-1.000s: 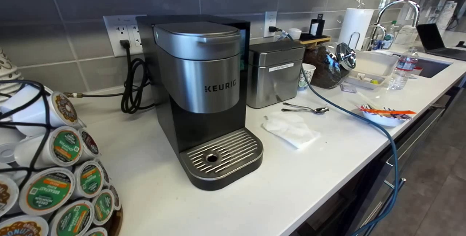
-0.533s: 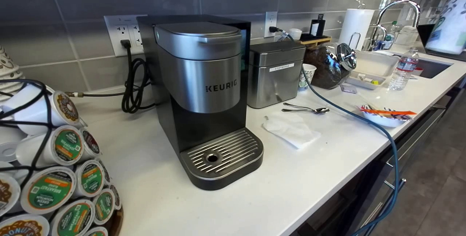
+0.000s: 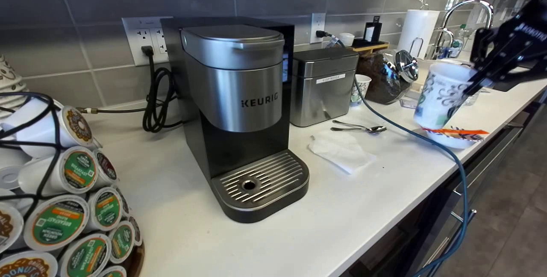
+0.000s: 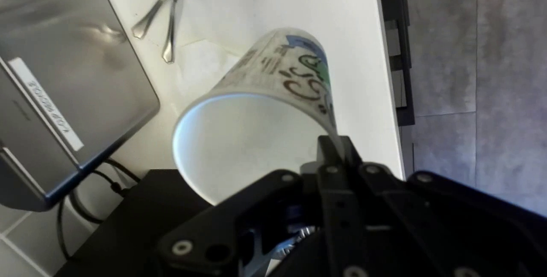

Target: Move the coffee cup on the right to the left.

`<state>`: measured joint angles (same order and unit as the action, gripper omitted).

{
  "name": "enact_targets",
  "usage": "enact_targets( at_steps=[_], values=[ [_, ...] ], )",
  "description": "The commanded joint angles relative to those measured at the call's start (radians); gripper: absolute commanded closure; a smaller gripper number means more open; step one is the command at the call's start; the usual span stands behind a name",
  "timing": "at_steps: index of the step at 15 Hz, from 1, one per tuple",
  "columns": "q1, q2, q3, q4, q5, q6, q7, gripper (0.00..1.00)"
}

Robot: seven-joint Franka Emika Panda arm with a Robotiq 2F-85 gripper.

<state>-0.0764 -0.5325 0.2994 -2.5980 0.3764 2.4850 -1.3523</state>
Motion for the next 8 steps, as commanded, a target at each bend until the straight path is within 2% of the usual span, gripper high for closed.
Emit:
enact_targets(
  at_steps=[1,2,3,4,6,8],
  values=[
    [0.151,0.249,-0.035,0.022,-0.117,0.171,0.185,0.99],
    [0.088,0.308,0.054,0.033,-0.054,0.206,0.164,0.99],
    [0.097,0.373,0.064,0.045,-0.082,0.240,0.198,0.99],
    [0.185,0.432,-0.024,0.054,-0.163,0.266,0.260,0.99],
    [0.211,0.517,-0.049,0.096,-0.180,0.273,0.285,0.99],
    [0.235,0.559,-0.077,0.166,-0.147,0.248,0.280,0.99]
  ],
)
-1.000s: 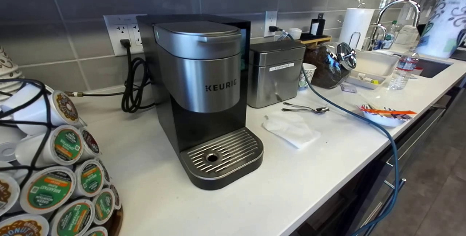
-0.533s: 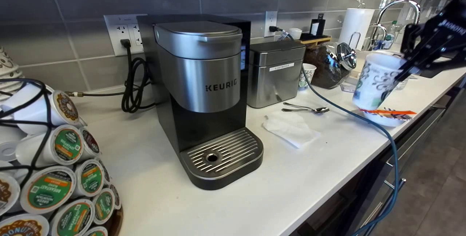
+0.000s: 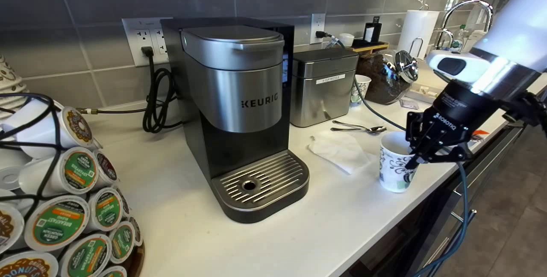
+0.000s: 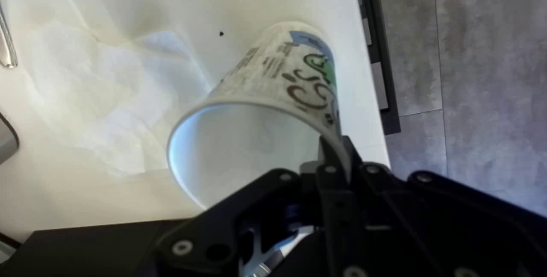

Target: Move the coffee cup on the right to the left.

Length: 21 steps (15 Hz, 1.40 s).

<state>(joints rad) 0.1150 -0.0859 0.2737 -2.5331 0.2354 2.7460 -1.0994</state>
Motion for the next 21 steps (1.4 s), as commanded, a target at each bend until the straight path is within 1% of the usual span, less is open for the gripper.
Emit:
enact_targets(
  at_steps=[1,3,6,12,15,17,21],
  values=[
    [0.049,0.125,-0.058,0.125,0.002,-0.015,0.025,0.99],
    [0.044,0.154,-0.064,0.176,0.017,-0.028,0.033,0.99],
    [0.022,0.178,-0.064,0.240,0.077,-0.048,0.032,0.99],
    [-0.010,0.207,-0.063,0.296,0.160,-0.069,0.044,0.99],
    [-0.017,0.205,-0.076,0.289,0.119,-0.056,0.091,0.99],
    [-0.020,0.191,-0.095,0.266,0.067,-0.019,0.135,0.99],
    [-0.035,0.173,-0.127,0.259,-0.003,-0.001,0.209,0.99]
  ],
)
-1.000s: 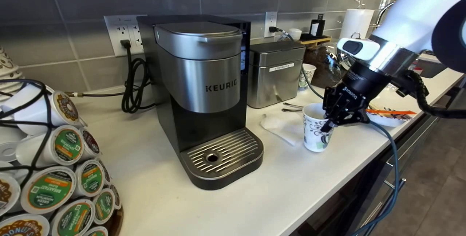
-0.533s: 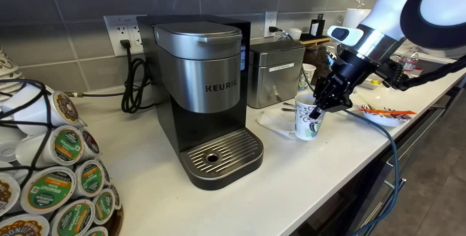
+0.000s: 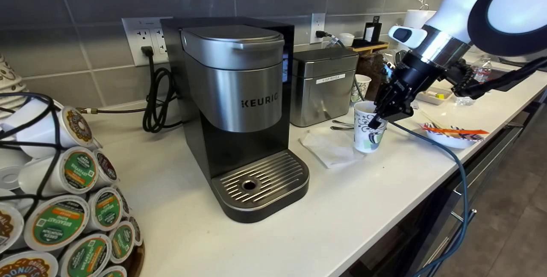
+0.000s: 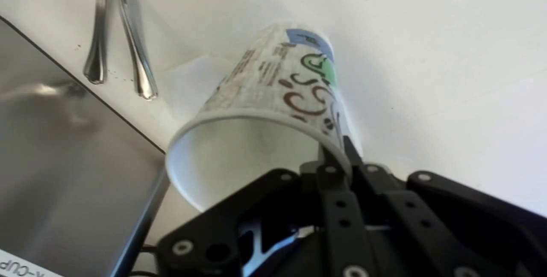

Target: Move the coffee cup on the right to the left.

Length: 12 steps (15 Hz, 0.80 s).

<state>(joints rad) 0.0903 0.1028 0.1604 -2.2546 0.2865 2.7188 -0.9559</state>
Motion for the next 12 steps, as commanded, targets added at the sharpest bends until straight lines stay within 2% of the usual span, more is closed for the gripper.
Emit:
enact_targets(
  at_steps=[1,4,7,8,9,11,12],
  values=[
    [-0.012,-0.014,-0.021,-0.021,-0.074,0.033,0.087,0.99],
    [-0.024,-0.001,-0.036,-0.016,-0.101,0.026,0.137,0.99],
    [-0.038,0.005,-0.035,-0.011,-0.069,0.017,0.147,0.99],
    [-0.043,0.007,-0.032,-0.008,-0.057,0.013,0.143,0.94],
    [-0.046,0.008,-0.030,-0.007,-0.048,0.006,0.144,0.71],
    [-0.049,0.008,-0.027,-0.007,-0.038,0.001,0.145,0.68],
    [-0.050,0.005,-0.026,-0.008,-0.037,-0.003,0.147,0.60]
  ],
)
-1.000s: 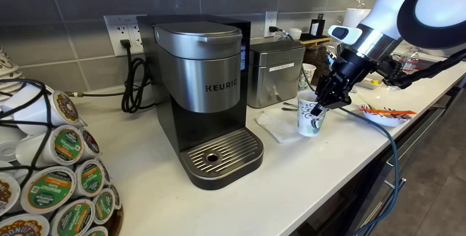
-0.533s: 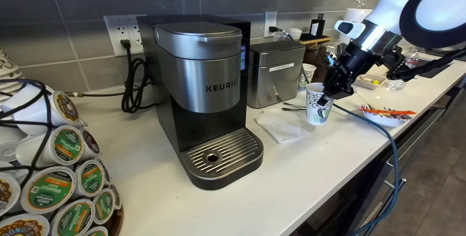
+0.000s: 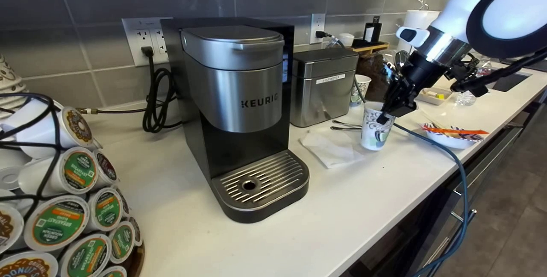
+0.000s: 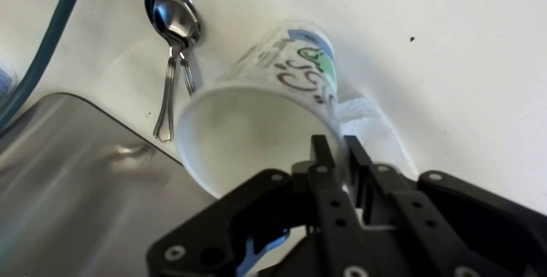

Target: Move the coffee cup on the right to the left.

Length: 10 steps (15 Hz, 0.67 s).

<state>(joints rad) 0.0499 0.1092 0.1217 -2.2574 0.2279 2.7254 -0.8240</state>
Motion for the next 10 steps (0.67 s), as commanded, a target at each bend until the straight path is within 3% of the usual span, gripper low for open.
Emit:
enact_targets(
  at_steps=[1,5,8,10],
  values=[
    [-0.009,-0.006,0.014,-0.005,0.025,-0.011,0.015,0.53],
    [-0.001,-0.064,0.018,-0.021,0.011,-0.021,0.035,0.24],
    [0.015,-0.208,0.000,-0.095,-0.080,0.002,0.136,0.01],
    [0.003,-0.324,-0.024,-0.154,-0.150,0.008,0.247,0.00]
  ],
)
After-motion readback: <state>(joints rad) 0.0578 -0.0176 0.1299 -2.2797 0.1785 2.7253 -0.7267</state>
